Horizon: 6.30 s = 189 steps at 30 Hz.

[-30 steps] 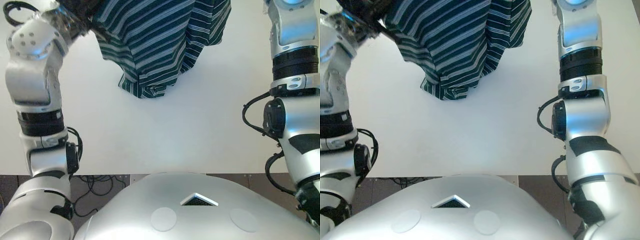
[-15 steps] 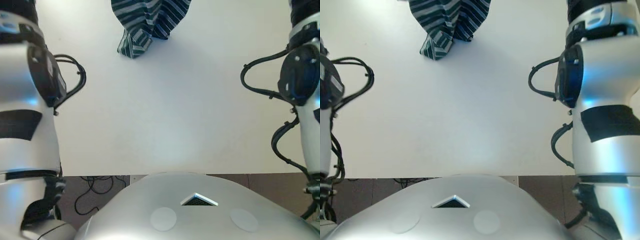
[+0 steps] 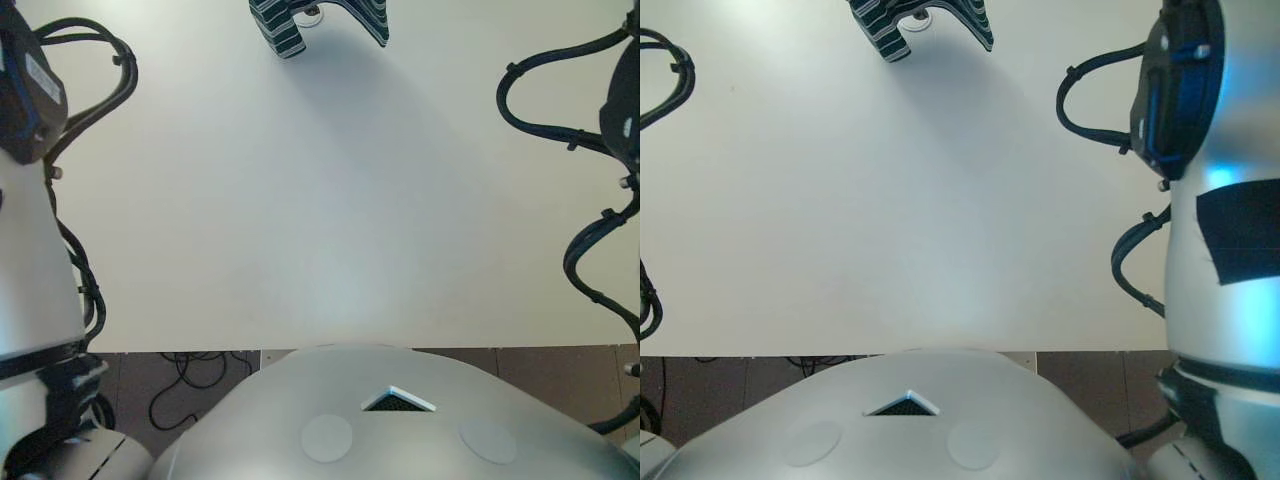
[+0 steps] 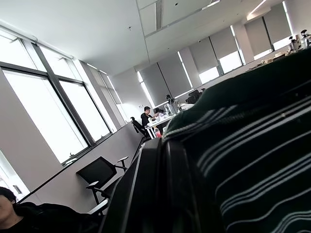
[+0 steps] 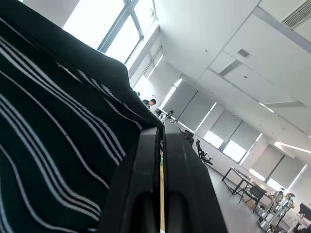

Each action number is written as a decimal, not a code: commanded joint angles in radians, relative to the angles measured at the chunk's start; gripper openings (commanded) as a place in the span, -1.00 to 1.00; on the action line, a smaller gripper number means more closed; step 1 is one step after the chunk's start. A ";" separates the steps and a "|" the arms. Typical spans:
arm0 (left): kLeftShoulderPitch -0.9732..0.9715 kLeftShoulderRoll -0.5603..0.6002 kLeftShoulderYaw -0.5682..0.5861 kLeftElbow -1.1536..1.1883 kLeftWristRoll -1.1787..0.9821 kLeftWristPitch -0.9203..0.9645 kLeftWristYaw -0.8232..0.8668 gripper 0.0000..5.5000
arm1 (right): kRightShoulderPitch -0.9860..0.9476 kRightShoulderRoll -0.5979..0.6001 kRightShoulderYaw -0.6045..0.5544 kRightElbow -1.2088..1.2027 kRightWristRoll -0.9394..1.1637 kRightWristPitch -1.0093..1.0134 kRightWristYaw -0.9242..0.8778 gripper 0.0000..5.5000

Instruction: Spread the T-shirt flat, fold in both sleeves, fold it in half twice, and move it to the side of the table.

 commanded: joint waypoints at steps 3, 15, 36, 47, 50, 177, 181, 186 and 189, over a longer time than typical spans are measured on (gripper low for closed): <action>0.124 0.100 0.032 -0.071 -0.070 -0.022 -0.402 -1.00 | 0.099 -0.103 0.021 -0.056 0.013 -0.093 0.320 -1.00; 0.840 0.369 0.137 -1.222 -0.473 0.565 -0.931 -1.00 | 0.592 -0.282 0.026 -0.939 0.349 0.306 1.058 -1.00; 2.035 0.387 0.118 -2.206 -0.583 0.886 -0.658 -0.82 | 1.664 -0.621 0.148 -1.838 0.317 0.664 1.034 -0.82; 1.943 0.285 0.291 -2.005 -0.702 0.890 -0.531 -0.78 | 1.417 -0.467 0.055 -1.614 0.379 0.717 0.808 -0.78; 1.865 0.304 0.143 -1.891 -0.584 0.837 -0.488 -0.93 | 1.427 -0.413 0.129 -1.581 0.318 0.704 0.732 -0.95; 1.683 -0.084 -0.201 -1.694 -0.703 0.921 -0.309 -0.59 | 1.400 -0.043 -0.160 -1.210 0.368 0.737 0.212 -0.54; 1.741 -0.080 -0.130 -1.808 -0.760 0.922 -0.296 -0.59 | 1.568 -0.197 -0.271 -1.444 0.515 0.965 0.367 -0.35; 1.763 -0.074 -0.064 -1.888 -0.802 0.929 -0.265 -0.59 | 1.722 -0.380 -0.327 -1.565 0.615 1.087 0.543 -0.35; 1.742 -0.076 -0.042 -1.881 -0.806 0.933 -0.242 -0.59 | 1.790 -0.436 -0.281 -1.503 0.546 1.004 0.577 -0.35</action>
